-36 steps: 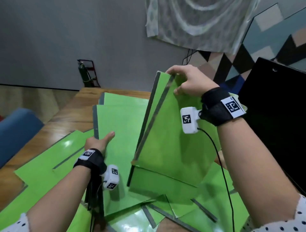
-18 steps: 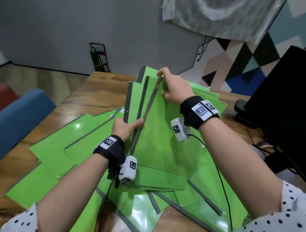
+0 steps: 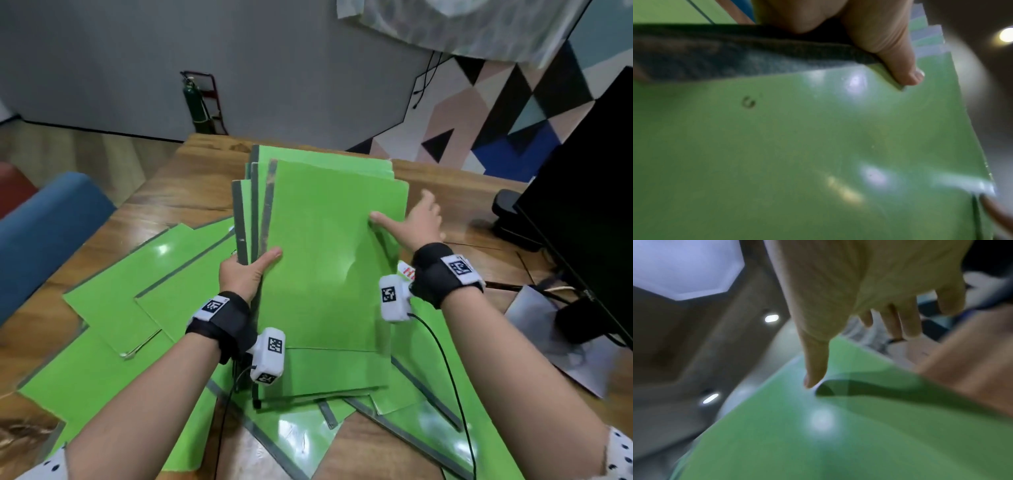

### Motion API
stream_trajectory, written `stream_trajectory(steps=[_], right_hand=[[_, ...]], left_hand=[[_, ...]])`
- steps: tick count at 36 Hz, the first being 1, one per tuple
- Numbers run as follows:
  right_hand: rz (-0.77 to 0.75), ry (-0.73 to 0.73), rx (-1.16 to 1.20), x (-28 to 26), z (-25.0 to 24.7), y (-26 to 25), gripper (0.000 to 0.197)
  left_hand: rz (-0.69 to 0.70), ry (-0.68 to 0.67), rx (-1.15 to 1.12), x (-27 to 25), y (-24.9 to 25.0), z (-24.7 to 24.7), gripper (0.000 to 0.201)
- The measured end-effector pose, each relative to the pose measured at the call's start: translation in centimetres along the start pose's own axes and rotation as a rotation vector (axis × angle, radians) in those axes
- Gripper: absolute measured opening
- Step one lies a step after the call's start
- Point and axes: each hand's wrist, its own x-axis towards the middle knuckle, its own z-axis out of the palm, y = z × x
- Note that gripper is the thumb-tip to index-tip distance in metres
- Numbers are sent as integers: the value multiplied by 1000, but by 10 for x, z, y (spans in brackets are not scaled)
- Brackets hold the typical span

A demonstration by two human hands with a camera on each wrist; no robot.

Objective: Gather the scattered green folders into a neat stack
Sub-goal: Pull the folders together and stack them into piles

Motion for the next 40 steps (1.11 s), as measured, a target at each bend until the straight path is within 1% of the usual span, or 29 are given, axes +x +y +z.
stream_trajectory(steps=[2, 3, 4, 5, 7, 8, 10, 12, 14, 15, 16, 17, 20, 23, 24, 27, 28, 29, 32, 34, 35, 37, 38, 39, 40], right_hand=[[116, -218, 142, -5, 9, 17, 115], [146, -315, 181, -11, 14, 23, 114], [173, -378, 206, -18, 21, 26, 115], [177, -397, 255, -22, 29, 31, 114], [209, -349, 456, -33, 43, 36, 93], [216, -314, 525, -34, 51, 40, 92], [189, -227, 610, -33, 65, 48, 113], [142, -205, 639, -21, 84, 67, 124], [104, -208, 584, -17, 91, 74, 134], [97, -202, 566, -19, 90, 71, 138], [91, -197, 534, -27, 83, 63, 139], [94, -194, 482, -40, 74, 52, 135], [102, -206, 329, -61, 64, 36, 108], [91, -225, 242, -62, 72, 44, 102], [99, -241, 218, -61, 76, 46, 100], [123, -327, 142, -66, 82, 50, 95], [126, -370, 107, -68, 82, 51, 91], [129, -415, 77, -69, 81, 53, 86], [102, -576, -9, -71, 75, 64, 70], [74, -634, -98, -68, 70, 78, 62], [73, -609, -150, -64, 69, 89, 58], [107, -462, -315, -52, 68, 117, 46], [150, -394, -423, -48, 67, 132, 45], [202, -368, -515, -46, 68, 147, 51], [242, -383, -575, -46, 70, 161, 60]], left_hand=[[-6, 19, -50, 1, -1, -1, 34], [-10, 27, -73, 2, 0, -1, 33], [-11, 36, -95, 2, 0, 0, 33], [-11, 40, -114, 3, 0, 1, 34], [-19, 33, -148, 3, -1, 1, 39], [-22, 22, -157, 3, -1, 0, 41], [-33, -32, -142, 4, -3, -1, 44], [-43, -106, -123, 6, -3, -4, 54], [-33, -167, -78, 6, -3, -6, 75], [-31, -181, -39, 7, -5, -7, 86], [-29, -187, -1, 7, -7, -7, 93], [-36, -183, 31, 8, -11, -7, 94], [-78, -132, 93, 8, -26, -9, 72], [-132, -72, 74, 2, -37, -7, 56], [-149, -36, 66, 0, -40, -6, 57], [-227, 50, 132, -6, -49, -9, 79], [-252, 62, 158, -7, -52, -11, 82], [-272, 62, 182, -6, -55, -14, 82], [-274, 57, 265, -5, -59, -22, 64], [-253, 79, 295, -6, -60, -29, 69], [-250, 91, 306, -6, -61, -33, 73], [-259, 103, 323, -7, -61, -39, 76], [-264, 106, 326, -8, -61, -41, 77], [-268, 105, 326, -8, -61, -43, 79], [-272, 108, 322, -8, -62, -45, 81]])
